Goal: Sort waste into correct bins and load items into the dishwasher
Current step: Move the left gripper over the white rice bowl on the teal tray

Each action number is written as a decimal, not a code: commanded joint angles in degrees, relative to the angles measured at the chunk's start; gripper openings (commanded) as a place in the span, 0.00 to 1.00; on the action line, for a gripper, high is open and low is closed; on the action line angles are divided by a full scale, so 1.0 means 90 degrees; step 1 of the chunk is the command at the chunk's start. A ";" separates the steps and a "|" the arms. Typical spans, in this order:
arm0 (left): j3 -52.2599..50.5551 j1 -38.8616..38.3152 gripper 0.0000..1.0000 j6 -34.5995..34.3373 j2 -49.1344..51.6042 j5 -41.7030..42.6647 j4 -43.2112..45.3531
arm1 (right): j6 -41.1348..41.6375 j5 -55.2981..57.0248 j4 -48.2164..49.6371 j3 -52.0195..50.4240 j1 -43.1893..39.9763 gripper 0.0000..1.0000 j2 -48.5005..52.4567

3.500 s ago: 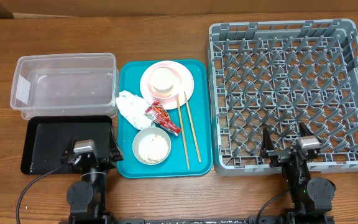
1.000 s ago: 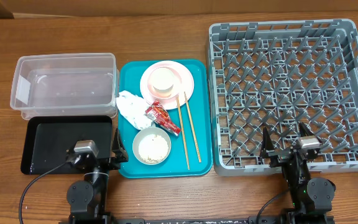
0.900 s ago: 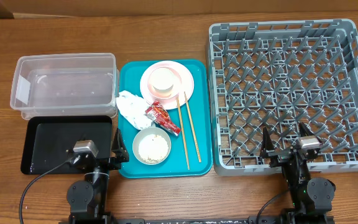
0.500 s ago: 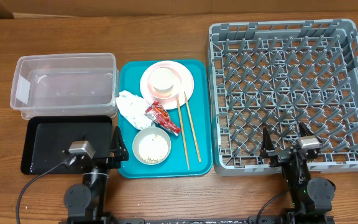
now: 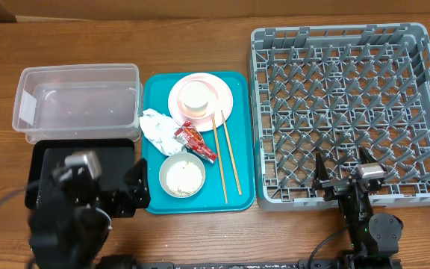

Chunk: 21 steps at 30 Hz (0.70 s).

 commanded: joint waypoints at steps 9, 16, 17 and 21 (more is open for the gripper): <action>0.3300 -0.0041 1.00 0.0029 0.4063 0.1423 -0.3067 | -0.0024 -0.0007 0.0027 -0.0068 -0.0022 1.00 -0.0063; 0.3293 -0.0049 0.04 0.0036 0.5124 0.1770 -0.3407 | -0.0024 -0.0007 0.0027 -0.0068 -0.0022 1.00 -0.0063; 0.3293 -0.0068 0.04 0.0041 0.5187 0.1702 -0.3470 | -0.0024 -0.0007 0.0027 -0.0068 -0.0022 1.00 -0.0063; 0.3254 -0.0435 0.04 0.0036 0.5277 0.0925 -0.3599 | -0.0024 -0.0007 0.0027 -0.0068 -0.0022 1.00 -0.0063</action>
